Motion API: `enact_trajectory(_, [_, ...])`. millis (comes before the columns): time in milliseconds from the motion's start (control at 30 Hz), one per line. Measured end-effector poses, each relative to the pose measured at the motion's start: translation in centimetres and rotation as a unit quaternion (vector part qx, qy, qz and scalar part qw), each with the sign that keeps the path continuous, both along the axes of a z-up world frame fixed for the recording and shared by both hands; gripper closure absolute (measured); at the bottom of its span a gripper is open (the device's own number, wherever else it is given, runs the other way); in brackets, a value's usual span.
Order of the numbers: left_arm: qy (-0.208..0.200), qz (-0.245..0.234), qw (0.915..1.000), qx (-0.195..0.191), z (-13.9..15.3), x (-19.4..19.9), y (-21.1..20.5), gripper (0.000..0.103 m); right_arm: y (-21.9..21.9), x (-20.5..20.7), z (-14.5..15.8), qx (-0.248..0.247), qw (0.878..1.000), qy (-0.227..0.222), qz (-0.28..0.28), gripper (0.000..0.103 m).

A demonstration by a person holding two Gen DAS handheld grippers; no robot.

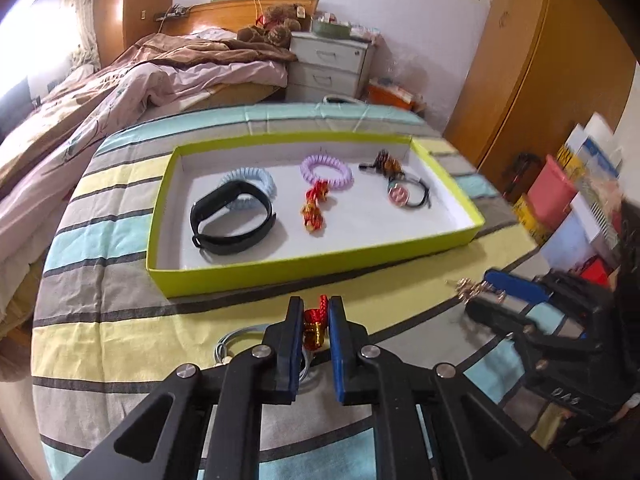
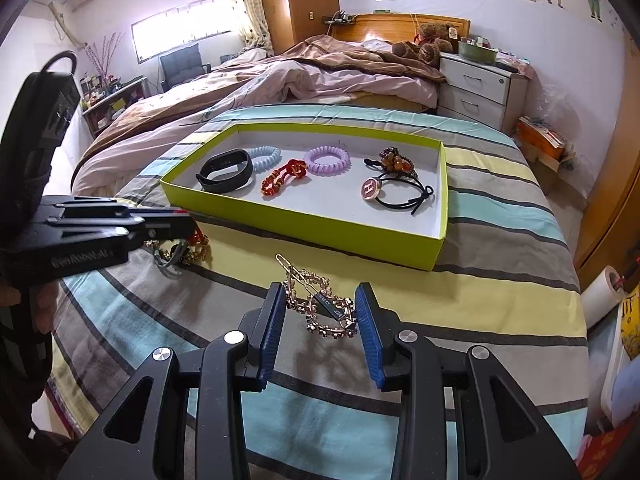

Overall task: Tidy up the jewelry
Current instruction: 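Carry both items into the green box and open both tools to release them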

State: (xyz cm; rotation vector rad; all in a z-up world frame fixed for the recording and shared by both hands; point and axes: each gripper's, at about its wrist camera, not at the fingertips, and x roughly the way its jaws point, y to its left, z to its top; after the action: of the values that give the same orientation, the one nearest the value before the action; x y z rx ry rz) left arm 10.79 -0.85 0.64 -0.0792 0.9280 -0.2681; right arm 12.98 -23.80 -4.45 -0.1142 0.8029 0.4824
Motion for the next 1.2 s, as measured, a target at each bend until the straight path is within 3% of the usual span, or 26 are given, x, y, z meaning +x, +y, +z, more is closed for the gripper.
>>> enact_trajectory(333, [-0.012,0.011,0.9992,-0.037,1.5,-0.4,1.2,0.091,-0.2,-0.1,0.4,0.006,1.000,-0.005,-0.004,0.066])
enact_trajectory(700, [-0.037,0.013,0.9987,-0.033,3.9,0.6,1.6,0.091,-0.3,0.9,2.5,0.019,0.999,-0.023,-0.013,0.066])
enact_trajectory(933, [-0.041,0.008,0.9986,-0.034,5.0,3.4,1.7,0.091,0.2,3.3,3.7,0.023,0.999,-0.033,-0.026,0.066])
enact_trajectory(1200, [-0.037,0.002,0.9987,-0.036,4.9,7.7,1.5,0.091,1.4,7.0,2.4,0.012,0.999,-0.010,-0.032,0.066])
